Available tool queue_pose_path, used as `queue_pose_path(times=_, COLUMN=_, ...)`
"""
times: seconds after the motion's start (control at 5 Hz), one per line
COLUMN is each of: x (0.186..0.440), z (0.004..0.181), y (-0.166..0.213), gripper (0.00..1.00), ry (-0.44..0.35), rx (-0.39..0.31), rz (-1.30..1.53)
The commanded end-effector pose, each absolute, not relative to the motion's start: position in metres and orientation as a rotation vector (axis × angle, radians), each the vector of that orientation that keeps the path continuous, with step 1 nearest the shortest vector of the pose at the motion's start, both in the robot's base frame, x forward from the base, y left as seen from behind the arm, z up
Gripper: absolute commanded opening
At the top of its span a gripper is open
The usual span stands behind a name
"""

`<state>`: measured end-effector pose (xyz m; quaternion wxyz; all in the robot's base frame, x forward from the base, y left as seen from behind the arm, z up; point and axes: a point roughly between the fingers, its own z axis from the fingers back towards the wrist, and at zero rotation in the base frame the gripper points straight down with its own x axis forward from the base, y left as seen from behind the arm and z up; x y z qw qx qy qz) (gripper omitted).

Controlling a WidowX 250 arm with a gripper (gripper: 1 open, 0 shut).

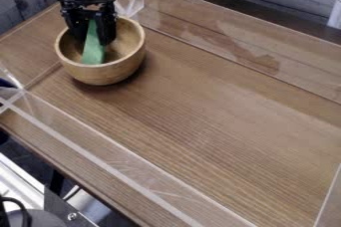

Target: Put the green block in the brown bowl

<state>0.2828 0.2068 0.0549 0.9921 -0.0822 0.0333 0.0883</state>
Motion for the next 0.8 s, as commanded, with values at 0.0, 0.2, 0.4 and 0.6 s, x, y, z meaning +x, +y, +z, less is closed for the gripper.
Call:
queue_pose_path(times=0.0, x=0.2845, z=0.0794, y=0.2211, gripper=1.00, ry=0.024, rx=-0.138, rz=0.216)
queue_pose_path(times=0.2, x=0.2805, z=0.0809, y=0.2209, gripper=1.00, ry=0.042, rx=-0.149, rz=0.255)
queue_pose_path(times=0.4, x=0.2766, z=0.0805, y=0.2208, gripper=1.00, ry=0.060, rx=-0.157, rz=0.293)
queue_pose_path(times=0.6, x=0.2774, z=0.0802, y=0.2209, gripper=1.00, ry=0.052, rx=-0.182, rz=0.328)
